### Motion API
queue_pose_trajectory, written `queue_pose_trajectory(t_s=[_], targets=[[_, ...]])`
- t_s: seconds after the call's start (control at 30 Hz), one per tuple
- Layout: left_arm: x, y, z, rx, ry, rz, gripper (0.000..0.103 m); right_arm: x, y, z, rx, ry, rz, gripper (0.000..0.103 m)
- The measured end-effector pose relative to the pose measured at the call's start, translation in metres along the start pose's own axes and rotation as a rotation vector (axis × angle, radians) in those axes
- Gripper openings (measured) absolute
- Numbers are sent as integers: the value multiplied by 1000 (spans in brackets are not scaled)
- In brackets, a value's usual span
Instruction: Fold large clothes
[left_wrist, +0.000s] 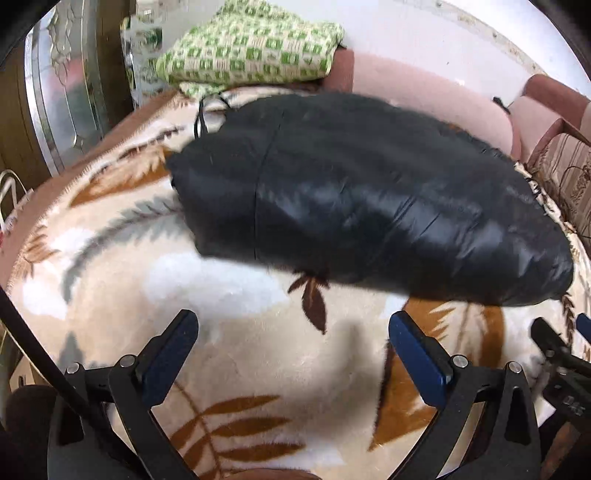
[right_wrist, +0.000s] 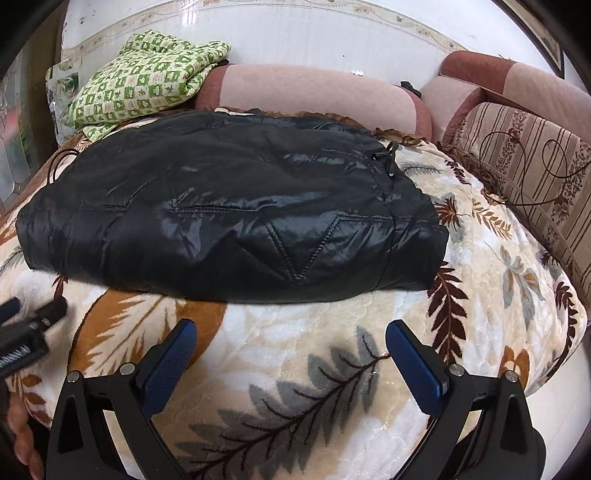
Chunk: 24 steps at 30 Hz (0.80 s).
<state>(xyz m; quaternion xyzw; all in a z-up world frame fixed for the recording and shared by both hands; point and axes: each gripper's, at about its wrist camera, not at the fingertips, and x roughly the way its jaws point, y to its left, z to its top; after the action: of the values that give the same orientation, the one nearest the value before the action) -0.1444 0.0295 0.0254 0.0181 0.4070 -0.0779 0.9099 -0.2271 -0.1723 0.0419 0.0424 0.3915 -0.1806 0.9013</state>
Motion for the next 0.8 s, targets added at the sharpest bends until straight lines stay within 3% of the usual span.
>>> queue_pose_trajectory(t_s=[0.4,0.8], targets=[[-59,-29,11,72,-65,-24,103,-7,-4,2,24,-12,23,103],[-62,-30,13,48,-56,-53,103,-10,3,2,-17,-31,19,103]])
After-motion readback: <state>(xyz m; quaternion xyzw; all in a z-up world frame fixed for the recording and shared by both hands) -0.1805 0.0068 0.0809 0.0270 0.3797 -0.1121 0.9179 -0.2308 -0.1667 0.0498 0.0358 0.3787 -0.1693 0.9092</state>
